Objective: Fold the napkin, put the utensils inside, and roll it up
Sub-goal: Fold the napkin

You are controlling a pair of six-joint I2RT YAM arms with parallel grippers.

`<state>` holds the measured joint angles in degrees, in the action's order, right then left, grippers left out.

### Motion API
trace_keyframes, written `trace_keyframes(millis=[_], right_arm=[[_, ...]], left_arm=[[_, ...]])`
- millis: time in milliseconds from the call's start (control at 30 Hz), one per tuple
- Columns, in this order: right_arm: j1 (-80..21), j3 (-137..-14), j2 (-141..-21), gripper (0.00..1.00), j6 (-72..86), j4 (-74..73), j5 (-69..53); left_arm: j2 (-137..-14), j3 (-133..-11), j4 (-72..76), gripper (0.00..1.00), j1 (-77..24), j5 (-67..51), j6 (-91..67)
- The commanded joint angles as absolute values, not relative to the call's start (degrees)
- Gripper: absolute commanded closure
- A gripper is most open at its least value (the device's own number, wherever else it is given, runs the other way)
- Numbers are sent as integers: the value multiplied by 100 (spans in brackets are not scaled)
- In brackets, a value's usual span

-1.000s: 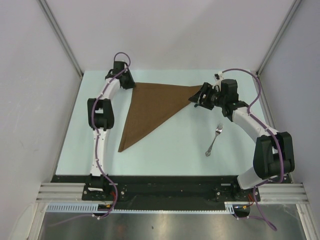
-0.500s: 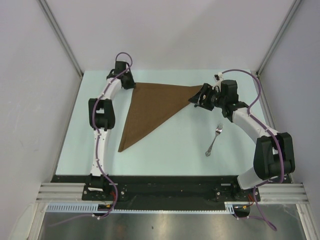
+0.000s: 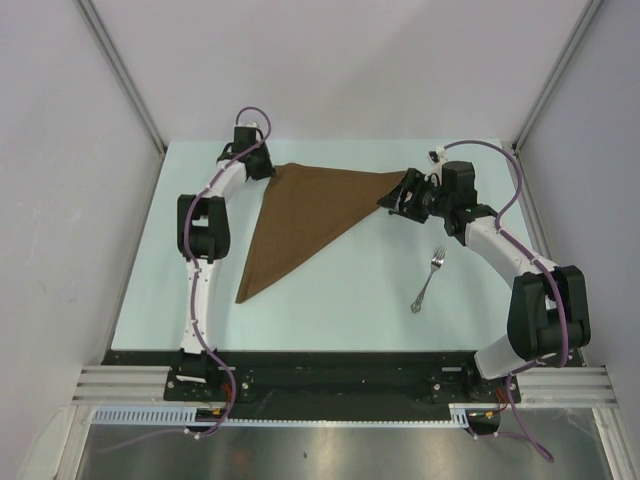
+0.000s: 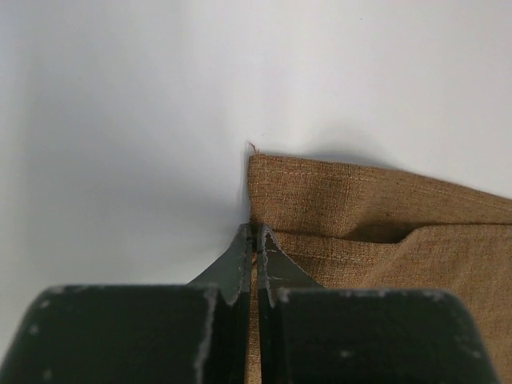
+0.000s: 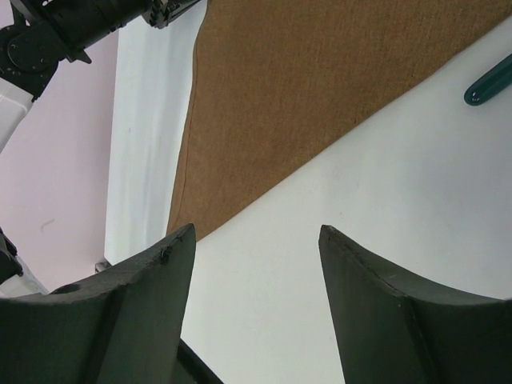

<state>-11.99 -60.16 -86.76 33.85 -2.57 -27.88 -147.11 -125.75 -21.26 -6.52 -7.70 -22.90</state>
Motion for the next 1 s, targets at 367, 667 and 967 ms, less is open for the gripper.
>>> trace_keyframes(millis=[367, 667, 967], right_arm=[[-1169, -6091, -8569, 32, 3287, -220, -2804], [-1178, -6135, -8684, 32, 3287, -185, -2856], [-1178, -6205, -8719, 31, 3261, -246, -2865]], left_arm=[[-14054, -12314, -1617, 100, -712, -18, -2364], [-13992, -12392, -1424, 100, -773, -105, -2154], [-14431, -12990, -1626, 100, -773, -316, -2136]])
